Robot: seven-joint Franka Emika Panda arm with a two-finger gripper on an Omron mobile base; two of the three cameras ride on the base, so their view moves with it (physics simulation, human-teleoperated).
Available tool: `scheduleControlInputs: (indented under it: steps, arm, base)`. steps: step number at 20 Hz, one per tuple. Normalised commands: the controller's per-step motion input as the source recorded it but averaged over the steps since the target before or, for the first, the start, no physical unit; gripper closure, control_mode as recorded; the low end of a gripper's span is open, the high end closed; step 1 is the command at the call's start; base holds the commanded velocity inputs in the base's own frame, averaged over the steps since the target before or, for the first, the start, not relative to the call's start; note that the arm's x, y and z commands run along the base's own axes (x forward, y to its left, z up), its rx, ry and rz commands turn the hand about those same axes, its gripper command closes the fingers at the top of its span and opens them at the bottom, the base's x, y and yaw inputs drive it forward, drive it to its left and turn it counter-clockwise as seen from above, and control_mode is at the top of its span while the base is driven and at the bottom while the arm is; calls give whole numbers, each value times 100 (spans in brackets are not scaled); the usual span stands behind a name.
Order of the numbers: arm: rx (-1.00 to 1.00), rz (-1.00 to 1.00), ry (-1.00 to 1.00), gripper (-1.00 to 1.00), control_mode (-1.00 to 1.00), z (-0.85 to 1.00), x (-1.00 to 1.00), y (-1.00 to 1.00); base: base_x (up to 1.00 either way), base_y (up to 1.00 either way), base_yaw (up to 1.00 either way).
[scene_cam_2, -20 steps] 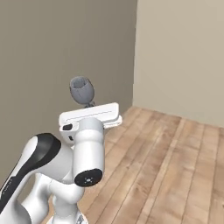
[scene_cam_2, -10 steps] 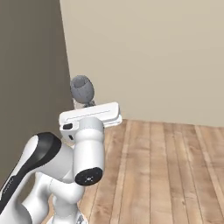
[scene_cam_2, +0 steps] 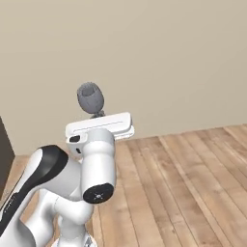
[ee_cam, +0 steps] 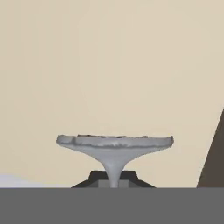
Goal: Retrieve the wine glasses from the counter and place one next to each plate.
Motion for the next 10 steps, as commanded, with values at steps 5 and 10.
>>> scheduleControlInputs:
  steps: [5,10]
  arm:
    - [0,0,0,100,100,0,0,0]
    - [0,0,0,100,100,0,0,0]
  base:
    - [98,36,-69]
    - [100,72,-70]
